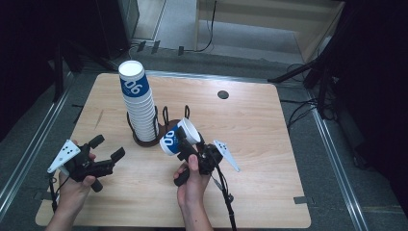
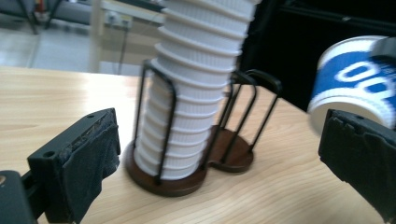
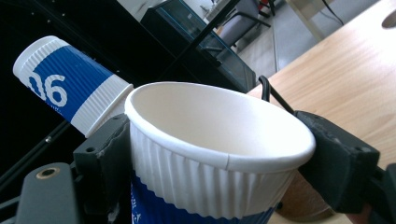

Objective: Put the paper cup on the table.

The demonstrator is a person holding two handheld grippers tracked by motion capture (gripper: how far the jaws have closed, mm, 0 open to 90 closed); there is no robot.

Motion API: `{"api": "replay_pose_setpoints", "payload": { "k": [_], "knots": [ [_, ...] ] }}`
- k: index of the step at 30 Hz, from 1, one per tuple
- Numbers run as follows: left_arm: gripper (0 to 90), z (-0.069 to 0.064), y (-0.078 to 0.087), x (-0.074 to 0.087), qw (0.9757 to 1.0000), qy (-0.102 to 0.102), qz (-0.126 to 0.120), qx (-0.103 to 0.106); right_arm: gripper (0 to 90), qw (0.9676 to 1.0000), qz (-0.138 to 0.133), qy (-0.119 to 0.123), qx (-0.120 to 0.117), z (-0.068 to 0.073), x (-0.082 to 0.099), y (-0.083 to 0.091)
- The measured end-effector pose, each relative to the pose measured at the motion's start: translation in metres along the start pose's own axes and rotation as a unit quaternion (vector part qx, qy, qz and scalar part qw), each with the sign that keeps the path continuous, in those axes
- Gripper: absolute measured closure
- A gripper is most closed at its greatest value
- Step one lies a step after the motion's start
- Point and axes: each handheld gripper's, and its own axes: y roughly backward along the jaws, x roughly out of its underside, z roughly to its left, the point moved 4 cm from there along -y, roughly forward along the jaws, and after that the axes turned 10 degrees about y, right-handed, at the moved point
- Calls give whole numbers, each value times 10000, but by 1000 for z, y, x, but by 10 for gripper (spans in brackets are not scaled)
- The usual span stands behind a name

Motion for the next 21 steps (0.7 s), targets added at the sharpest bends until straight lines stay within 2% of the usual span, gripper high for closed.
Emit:
{"api": "replay_pose_setpoints", "payload": {
  "k": [2,3,5,8,9,10,11,16,17,18,19,20,21],
  "knots": [
    [0,2,1,0,10000,13,-1,-32,171,10000,-17,40,14,0,-1,0],
    [0,6,2,0,9999,24,-8,-97,170,9998,-43,188,-17,1,-2,1],
    [0,10,3,1,9998,-9,35,-194,169,9990,-81,438,78,4,-3,1],
    [0,14,3,3,9996,-25,47,-284,169,9968,-133,774,139,8,-6,1],
    [0,17,3,6,9992,-62,94,-377,169,9953,-158,936,183,9,-6,1],
    [0,17,3,6,9992,-62,94,-377,169,9953,-158,936,183,9,-6,1],
    [0,21,3,8,9989,-71,133,-435,168,9924,-187,1187,251,10,-7,0],
    [0,28,3,12,9980,-105,155,-611,167,9847,-250,1667,441,8,-10,-1],
    [0,33,3,15,9968,-205,195,-750,167,9823,-269,1790,487,8,-11,-1],
    [0,33,3,15,9968,-205,195,-750,167,9794,-291,1922,544,7,-12,-1],
    [0,36,2,16,9958,-273,225,-841,166,9763,-308,2052,610,7,-13,0],
    [0,39,2,18,9949,-308,255,-930,166,9763,-308,2052,610,7,-13,0],
    [0,43,2,19,9945,-236,246,-993,164,9698,-294,2325,681,7,-15,1]
  ]
}}
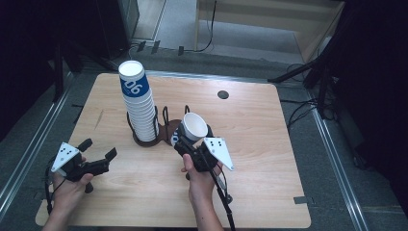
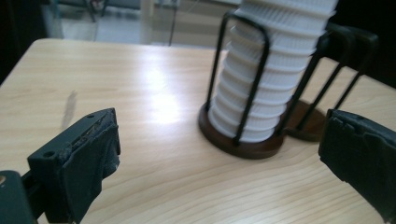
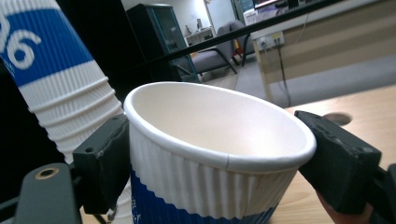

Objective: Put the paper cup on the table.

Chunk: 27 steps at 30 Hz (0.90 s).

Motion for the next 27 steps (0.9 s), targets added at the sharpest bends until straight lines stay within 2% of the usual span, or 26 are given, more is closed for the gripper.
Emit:
{"api": "replay_pose_setpoints", "payload": {
  "k": [1,2,6,9,15,16,17,19,27],
  "knots": [
    [0,0,0,0,10000,0,0,0,164,10000,0,0,0,0,0,0],
    [0,3,0,0,10000,50,-18,-57,161,9997,18,248,54,-1,-2,0],
    [0,7,0,0,9998,55,-19,-169,160,9971,89,706,266,-6,-6,0],
    [0,10,1,1,9996,35,-70,-259,160,9949,43,951,336,-9,-10,0],
    [0,18,1,2,9991,56,-78,-425,159,9916,-38,1213,451,-17,-14,0],
    [0,20,1,4,9988,46,-74,-473,158,9901,-59,1308,498,-20,-15,0],
    [0,20,1,4,9988,46,-74,-473,158,9901,-59,1308,498,-20,-15,0],
    [0,22,1,6,9986,53,-75,-526,159,9875,-84,1471,566,-25,-16,-1],
    [0,25,-1,10,9975,26,-77,-708,157,9820,-44,1756,701,-38,-15,-8]
  ]
}}
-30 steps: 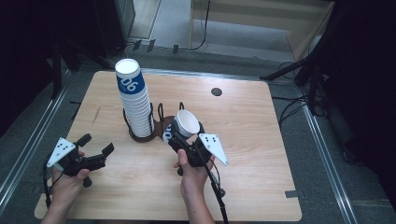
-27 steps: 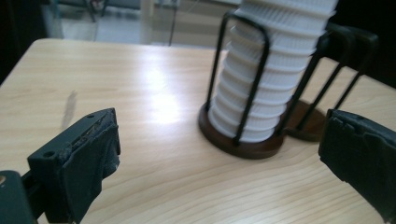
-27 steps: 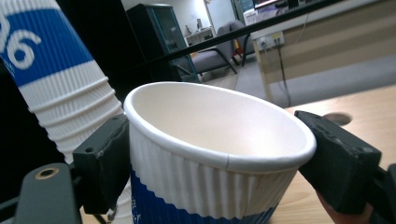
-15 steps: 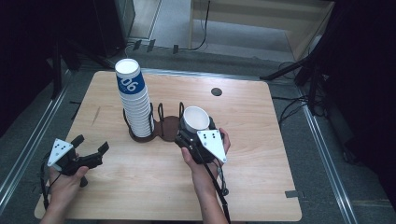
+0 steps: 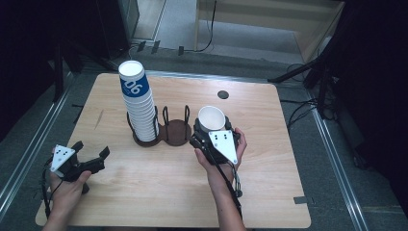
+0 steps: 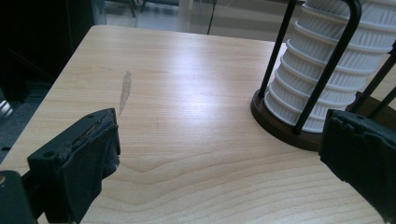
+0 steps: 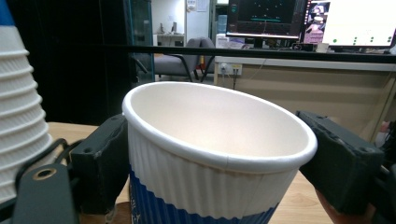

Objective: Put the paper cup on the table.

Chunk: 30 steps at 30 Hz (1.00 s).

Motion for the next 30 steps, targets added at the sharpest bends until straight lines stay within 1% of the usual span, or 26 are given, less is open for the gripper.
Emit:
{"api": "replay_pose_setpoints", "payload": {
  "k": [2,3,4,6,9,10,11,12,14,17,18,21,26,27,30],
  "knots": [
    [0,-1,0,1,10000,21,-14,5,157,10000,7,38,13,-1,1,-1],
    [0,-1,0,1,10000,11,-36,0,157,9999,26,107,38,-3,3,-4],
    [0,-1,0,1,10000,11,-43,-1,156,9999,34,113,34,-4,4,-6],
    [0,-1,0,1,10000,9,-41,-7,156,9998,57,201,56,-7,7,-9],
    [0,-1,0,1,10000,2,-51,-46,154,9996,114,232,64,-10,12,-16],
    [0,-1,0,1,10000,2,-51,-46,154,9996,114,232,64,-10,12,-16],
    [0,-1,0,1,9999,3,-83,-81,153,9996,214,154,68,-12,17,-21],
    [0,-1,0,1,9999,3,-83,-81,153,9996,214,154,68,-12,17,-21],
    [0,0,1,1,9999,6,-98,-115,153,9994,262,220,87,-15,22,-28],
    [0,-3,2,3,9998,-115,-74,-159,154,9993,297,202,99,-19,27,-34],
    [0,-3,3,3,9997,-153,-57,-168,153,9993,328,153,120,-20,29,-36],
    [0,-4,2,3,9998,-126,-13,-148,153,9991,376,104,167,-23,34,-42],
    [0,-3,3,3,9998,-123,-4,-142,152,9985,494,152,190,-24,43,-52],
    [0,-4,3,3,9998,-139,-17,-137,152,9983,530,151,187,-24,45,-54],
    [4,-4,3,3,9995,-232,-32,-207,151,9979,605,130,173,-25,51,-61]
  ]
}}
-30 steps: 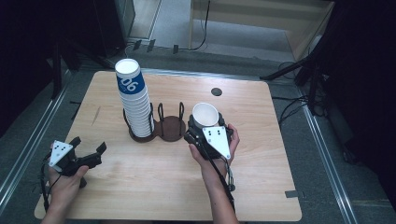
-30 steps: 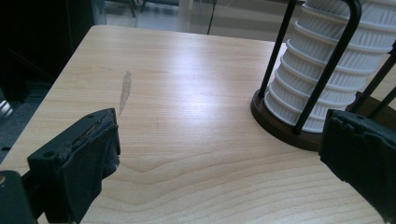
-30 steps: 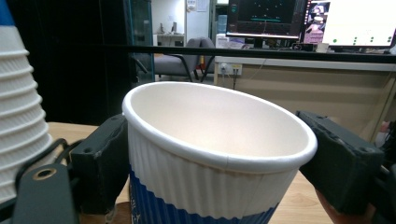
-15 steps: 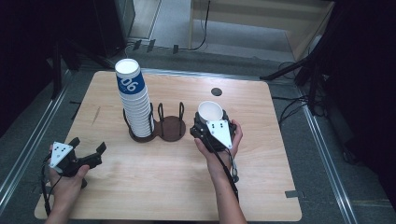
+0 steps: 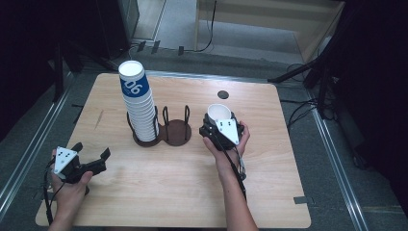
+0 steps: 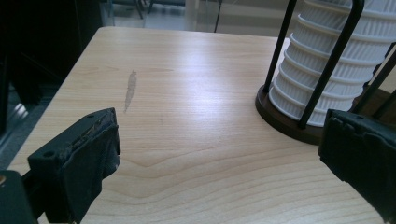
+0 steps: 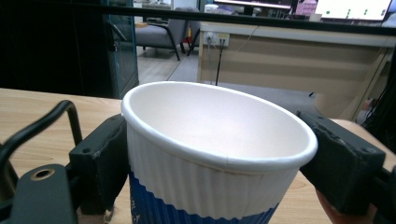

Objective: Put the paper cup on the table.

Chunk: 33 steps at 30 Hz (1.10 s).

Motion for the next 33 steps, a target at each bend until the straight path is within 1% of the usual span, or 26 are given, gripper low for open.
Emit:
{"api": "replay_pose_setpoints", "payload": {
  "k": [1,2,3,5,9,12,13,15,17,19,21,23,24,25,27,31,33],
  "knots": [
    [17,0,0,0,10000,-2,3,-31,151,10000,27,-56,-30,-1,1,-3],
    [40,0,0,0,10000,0,13,-59,151,9999,58,-102,-12,-2,2,-5],
    [56,0,0,0,10000,0,15,-88,151,9999,76,-105,-18,-3,3,-8],
    [58,1,0,0,10000,1,10,-87,151,9999,79,-116,-4,-3,4,-10],
    [57,1,0,0,9999,49,17,-87,150,9999,127,-53,-40,-3,8,-21],
    [57,1,0,0,9999,29,2,-105,150,9999,128,-92,-68,-3,11,-27],
    [57,1,0,0,10000,14,5,-83,150,9998,137,-115,-92,-3,13,-29],
    [56,1,0,0,10000,27,20,-73,150,9997,189,-131,-61,-4,17,-33],
    [56,1,1,0,10000,33,29,-36,150,9996,251,-94,-50,-5,21,-36],
    [56,1,1,0,10000,18,44,-26,150,9995,304,37,-85,-6,24,-40],
    [47,1,1,1,10000,29,59,-7,150,9993,352,73,-137,-8,25,-44],
    [26,1,1,1,9999,57,92,54,150,9991,386,120,-111,-11,26,-48],
    [26,1,1,1,9999,57,92,54,150,9991,386,120,-111,-11,26,-48],
    [26,1,1,1,9999,50,108,44,150,9989,427,161,-71,-14,27,-53],
    [26,1,1,1,9999,66,108,33,150,9988,459,125,-65,-15,27,-56],
    [26,1,1,1,9999,55,159,22,150,9984,534,184,-30,-18,30,-62],
    [25,1,1,1,9998,51,167,10,150,9981,585,163,-31,-19,32,-64]
  ]
}}
